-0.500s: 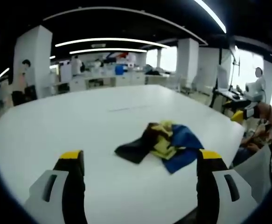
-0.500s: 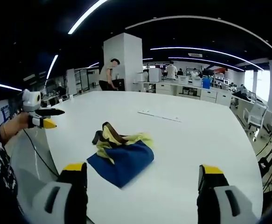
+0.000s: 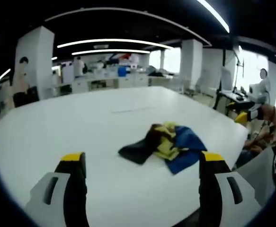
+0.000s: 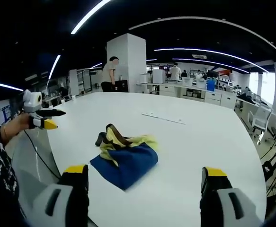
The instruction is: Fold the garment on the visible template until the final outline fits inside the template.
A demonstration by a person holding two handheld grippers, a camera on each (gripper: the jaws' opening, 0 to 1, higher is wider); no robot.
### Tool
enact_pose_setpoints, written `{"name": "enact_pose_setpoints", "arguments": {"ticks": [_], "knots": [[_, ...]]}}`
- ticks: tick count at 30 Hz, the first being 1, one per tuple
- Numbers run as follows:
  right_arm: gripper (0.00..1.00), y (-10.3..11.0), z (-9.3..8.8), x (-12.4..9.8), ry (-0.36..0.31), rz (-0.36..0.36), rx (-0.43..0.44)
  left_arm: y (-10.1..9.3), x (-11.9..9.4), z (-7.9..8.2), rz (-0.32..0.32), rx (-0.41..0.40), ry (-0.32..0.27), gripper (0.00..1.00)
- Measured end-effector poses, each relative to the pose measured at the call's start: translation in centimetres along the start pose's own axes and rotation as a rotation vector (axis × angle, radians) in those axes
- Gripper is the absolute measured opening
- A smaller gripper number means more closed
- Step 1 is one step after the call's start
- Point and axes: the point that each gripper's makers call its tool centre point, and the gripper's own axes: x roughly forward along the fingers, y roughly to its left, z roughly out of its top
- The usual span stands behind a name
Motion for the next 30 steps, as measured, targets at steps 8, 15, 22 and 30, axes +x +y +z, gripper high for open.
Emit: {"name": "enact_pose_setpoints", "arguments": {"ticks": [8, 15, 22, 30], "knots": [[0.99, 0.1, 0.0, 0.1, -0.005, 0.005, -0.001, -0.1, -0.3, -0.1, 0.002, 0.002, 0.002, 0.95], [0.99, 0.3, -0.3, 0.0, 0.000, 0.008, -0.001, -0.1, -0.3, 0.1, 0.004, 0.006, 0.003, 0.94], [0.99, 0.5, -0.1, -0.2, -0.008, 0.004, 0.003, 0.0, -0.1, 0.5, -0.001, 0.000, -0.018, 0.93], [0.98, 1.7, -0.4, 0.5, 0.009, 0.036, -0.009, 0.0, 1.1, 0.9, -0.035, 0.029, -0.033, 0.88]]}}
